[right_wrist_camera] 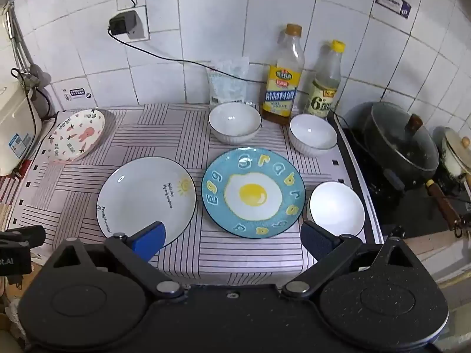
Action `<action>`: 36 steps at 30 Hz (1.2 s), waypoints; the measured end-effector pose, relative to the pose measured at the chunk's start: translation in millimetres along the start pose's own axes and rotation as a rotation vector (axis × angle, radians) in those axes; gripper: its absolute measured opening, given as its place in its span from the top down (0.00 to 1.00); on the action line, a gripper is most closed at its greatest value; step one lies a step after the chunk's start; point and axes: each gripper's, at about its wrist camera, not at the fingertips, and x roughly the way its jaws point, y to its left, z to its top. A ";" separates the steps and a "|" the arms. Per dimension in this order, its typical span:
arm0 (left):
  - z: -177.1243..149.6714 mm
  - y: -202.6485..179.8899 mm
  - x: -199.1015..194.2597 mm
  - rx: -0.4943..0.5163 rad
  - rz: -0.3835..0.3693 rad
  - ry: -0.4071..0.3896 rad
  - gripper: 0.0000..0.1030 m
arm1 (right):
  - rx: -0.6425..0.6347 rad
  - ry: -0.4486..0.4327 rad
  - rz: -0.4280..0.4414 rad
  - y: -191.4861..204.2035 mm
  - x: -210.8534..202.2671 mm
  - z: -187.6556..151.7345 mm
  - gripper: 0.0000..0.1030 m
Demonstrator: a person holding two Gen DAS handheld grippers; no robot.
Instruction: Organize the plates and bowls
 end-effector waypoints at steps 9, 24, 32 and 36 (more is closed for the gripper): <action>-5.6 8.8 0.8 -0.030 0.003 -0.016 0.01 | -0.010 -0.041 -0.025 9.2 -6.4 6.4 0.03; -4.9 5.1 -1.8 0.008 0.017 0.002 0.01 | -0.012 -0.043 -0.035 10.5 -5.1 0.4 0.03; -9.2 -3.7 0.0 -0.015 -0.011 0.007 0.01 | -0.011 -0.039 -0.036 2.1 -3.4 -3.1 0.03; -11.0 -6.3 0.9 -0.032 -0.032 0.014 0.01 | -0.006 -0.040 -0.035 -4.1 -3.8 -7.3 0.03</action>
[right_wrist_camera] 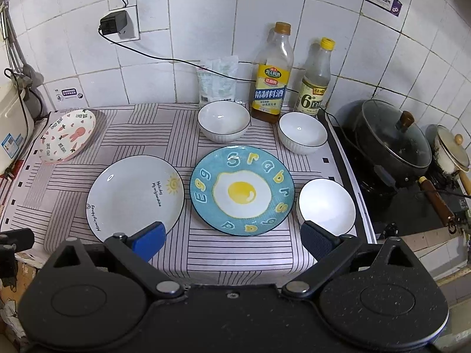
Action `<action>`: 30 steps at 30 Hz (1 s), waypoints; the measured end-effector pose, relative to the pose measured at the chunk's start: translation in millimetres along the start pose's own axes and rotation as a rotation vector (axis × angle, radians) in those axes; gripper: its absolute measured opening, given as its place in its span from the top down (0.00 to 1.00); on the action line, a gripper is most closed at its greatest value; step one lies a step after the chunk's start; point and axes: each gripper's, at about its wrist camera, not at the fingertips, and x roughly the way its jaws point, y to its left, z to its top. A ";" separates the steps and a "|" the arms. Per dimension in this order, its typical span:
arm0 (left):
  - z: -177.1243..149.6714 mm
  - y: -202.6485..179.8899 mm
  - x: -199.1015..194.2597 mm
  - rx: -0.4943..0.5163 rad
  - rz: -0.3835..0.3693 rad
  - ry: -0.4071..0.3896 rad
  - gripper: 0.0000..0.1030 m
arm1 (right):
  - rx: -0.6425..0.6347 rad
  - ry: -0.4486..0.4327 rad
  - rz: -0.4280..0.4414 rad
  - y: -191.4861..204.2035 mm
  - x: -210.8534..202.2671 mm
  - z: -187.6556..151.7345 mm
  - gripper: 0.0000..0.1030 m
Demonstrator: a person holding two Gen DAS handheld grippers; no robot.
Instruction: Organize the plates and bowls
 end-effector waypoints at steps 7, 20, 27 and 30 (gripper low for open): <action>2.7 -1.4 -1.4 -0.019 -0.015 -0.013 0.01 | 0.029 -0.004 0.002 -14.7 1.7 -2.9 0.03; 15.7 3.5 4.3 -0.041 -0.014 -0.031 0.01 | 0.041 -0.003 -0.020 -26.5 10.4 -4.8 0.03; 15.0 1.0 8.1 -0.031 -0.022 -0.023 0.01 | 0.018 0.001 -0.041 -24.5 10.4 -4.8 0.03; 13.4 1.7 7.9 -0.025 -0.028 -0.024 0.01 | 0.025 0.006 -0.034 -23.3 10.3 -6.0 0.03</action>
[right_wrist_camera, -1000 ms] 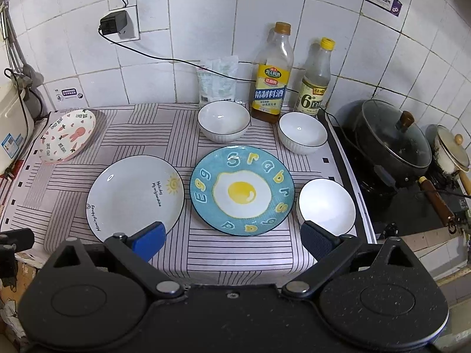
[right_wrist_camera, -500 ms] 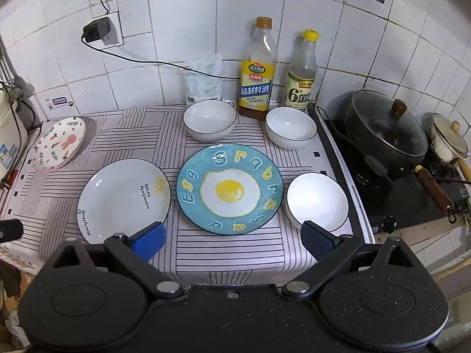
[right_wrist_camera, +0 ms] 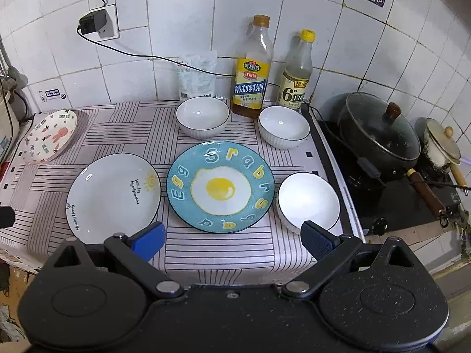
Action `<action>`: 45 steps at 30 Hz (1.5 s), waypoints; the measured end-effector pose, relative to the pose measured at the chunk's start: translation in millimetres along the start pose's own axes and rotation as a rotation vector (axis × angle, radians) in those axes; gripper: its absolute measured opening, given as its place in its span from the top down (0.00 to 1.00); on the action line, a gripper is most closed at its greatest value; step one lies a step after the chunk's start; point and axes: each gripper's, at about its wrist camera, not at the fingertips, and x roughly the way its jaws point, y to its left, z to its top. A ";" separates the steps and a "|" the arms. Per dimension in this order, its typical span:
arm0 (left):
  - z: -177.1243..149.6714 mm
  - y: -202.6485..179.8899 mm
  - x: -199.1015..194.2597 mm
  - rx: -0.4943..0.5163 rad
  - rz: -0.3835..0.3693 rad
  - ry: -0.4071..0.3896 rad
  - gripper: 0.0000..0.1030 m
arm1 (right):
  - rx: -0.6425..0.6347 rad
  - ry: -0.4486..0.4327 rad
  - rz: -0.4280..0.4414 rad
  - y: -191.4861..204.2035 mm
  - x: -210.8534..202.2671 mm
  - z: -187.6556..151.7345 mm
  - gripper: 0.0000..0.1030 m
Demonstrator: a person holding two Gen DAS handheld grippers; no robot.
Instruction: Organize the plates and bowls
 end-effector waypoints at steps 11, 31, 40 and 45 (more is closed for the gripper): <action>-2.2 3.6 -0.3 -0.006 0.013 0.008 0.01 | 0.003 -0.002 0.010 3.4 -2.5 -2.2 0.03; 10.5 37.9 26.1 -0.051 -0.034 -0.053 0.01 | 0.046 -0.228 0.193 -2.5 9.4 -13.9 0.03; 11.7 46.0 107.1 0.017 -0.045 -0.008 0.03 | -0.007 -0.226 0.380 21.2 79.4 -14.3 0.04; -4.7 46.5 167.9 0.035 -0.077 0.033 0.05 | -0.029 -0.259 0.398 45.6 116.4 -34.1 0.06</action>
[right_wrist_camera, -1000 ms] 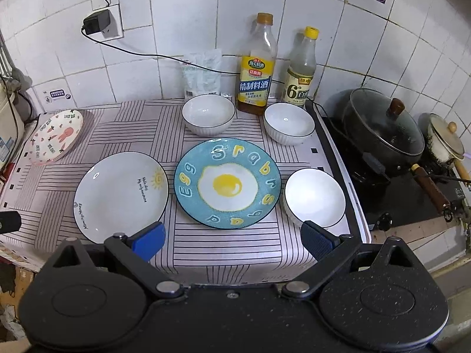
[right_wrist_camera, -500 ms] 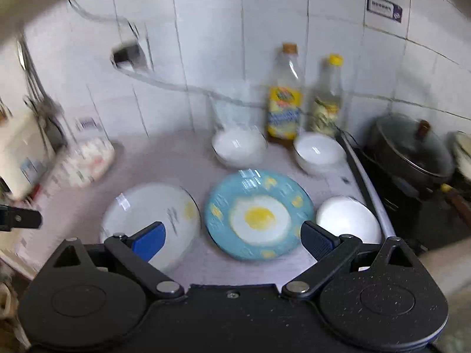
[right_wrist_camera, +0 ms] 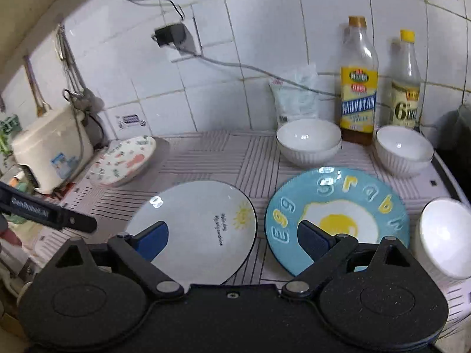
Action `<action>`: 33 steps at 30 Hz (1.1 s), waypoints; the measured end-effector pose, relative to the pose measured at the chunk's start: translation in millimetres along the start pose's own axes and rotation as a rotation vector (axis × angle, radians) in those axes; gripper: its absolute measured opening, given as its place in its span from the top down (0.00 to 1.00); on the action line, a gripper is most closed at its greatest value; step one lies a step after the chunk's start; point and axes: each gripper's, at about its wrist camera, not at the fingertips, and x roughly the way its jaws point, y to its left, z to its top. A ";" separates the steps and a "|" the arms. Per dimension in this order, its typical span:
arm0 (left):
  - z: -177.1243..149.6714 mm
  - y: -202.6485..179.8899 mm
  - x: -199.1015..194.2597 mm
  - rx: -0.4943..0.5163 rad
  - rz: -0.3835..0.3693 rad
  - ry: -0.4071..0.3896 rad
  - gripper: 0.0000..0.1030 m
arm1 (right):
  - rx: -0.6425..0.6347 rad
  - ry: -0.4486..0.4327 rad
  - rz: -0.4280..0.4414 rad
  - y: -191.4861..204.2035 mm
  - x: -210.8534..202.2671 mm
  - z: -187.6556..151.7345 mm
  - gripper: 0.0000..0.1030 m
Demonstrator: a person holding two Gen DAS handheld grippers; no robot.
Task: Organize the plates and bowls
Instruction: 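Close both grippers on the rim of the white sun plate, then carry the white sun plate toward the bunny plate and open both grippers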
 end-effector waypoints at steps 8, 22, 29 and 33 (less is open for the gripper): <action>-11.2 8.3 44.0 -0.008 -0.077 -0.010 0.33 | 0.095 0.058 0.059 4.6 48.6 -44.5 0.24; -9.0 13.3 73.3 -0.112 -0.244 0.008 0.72 | 0.161 0.013 0.032 -4.0 76.3 -59.8 0.70; -13.0 7.9 73.1 -0.124 -0.232 -0.044 0.72 | 0.207 0.019 0.066 -17.6 81.2 -57.5 0.76; -14.4 6.7 72.0 -0.102 -0.225 -0.056 0.72 | 0.126 -0.008 0.066 -11.8 84.5 -58.9 0.69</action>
